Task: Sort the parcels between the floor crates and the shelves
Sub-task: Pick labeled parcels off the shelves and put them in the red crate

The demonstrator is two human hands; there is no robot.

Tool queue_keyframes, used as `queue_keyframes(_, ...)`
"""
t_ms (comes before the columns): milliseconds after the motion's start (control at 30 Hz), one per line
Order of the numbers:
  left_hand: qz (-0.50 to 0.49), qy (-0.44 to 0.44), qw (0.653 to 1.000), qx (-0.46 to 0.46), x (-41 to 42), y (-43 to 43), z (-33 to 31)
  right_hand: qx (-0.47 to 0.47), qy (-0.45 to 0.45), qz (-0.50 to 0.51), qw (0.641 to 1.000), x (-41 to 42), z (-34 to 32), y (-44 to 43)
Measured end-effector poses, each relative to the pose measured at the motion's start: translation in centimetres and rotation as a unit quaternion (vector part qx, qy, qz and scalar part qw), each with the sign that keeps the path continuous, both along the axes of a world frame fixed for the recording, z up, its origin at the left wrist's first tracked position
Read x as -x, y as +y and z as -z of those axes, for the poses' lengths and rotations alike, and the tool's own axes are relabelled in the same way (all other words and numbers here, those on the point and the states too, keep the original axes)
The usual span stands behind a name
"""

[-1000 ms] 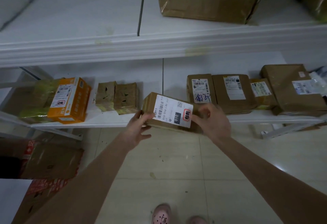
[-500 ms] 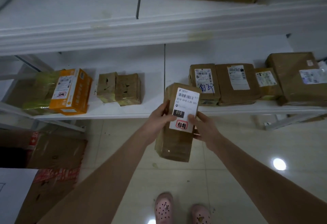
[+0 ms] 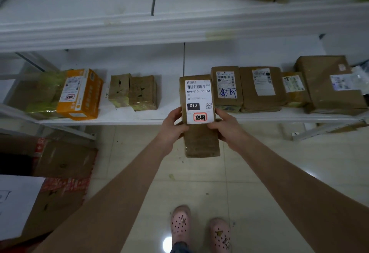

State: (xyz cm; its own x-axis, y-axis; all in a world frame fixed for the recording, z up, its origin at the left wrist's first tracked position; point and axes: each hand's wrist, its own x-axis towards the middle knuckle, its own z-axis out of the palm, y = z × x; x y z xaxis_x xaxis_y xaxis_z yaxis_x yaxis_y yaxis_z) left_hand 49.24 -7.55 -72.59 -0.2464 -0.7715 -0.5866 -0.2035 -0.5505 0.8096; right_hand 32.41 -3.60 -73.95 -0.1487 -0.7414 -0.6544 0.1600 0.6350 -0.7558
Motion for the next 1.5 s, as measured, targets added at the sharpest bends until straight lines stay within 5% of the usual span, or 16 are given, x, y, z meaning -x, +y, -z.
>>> queue_keyframes(767,-0.068,-0.004,0.998,0.015,-7.4,6.5,-3.3,0.054,0.137,-0.173,0.974,-7.7,-2.9,2.4)
queue_keyframes(1167,-0.242,-0.015,0.97,0.019,-24.0,13.4,-4.4,0.09,0.194,-0.328,0.92,-25.4,-3.1,3.6)
queue_keyframes(1500,-0.421,-0.043,0.902,0.079,-43.0,19.0,-7.1,0.182,0.238,-0.394,0.869,-46.3,-7.2,6.0)
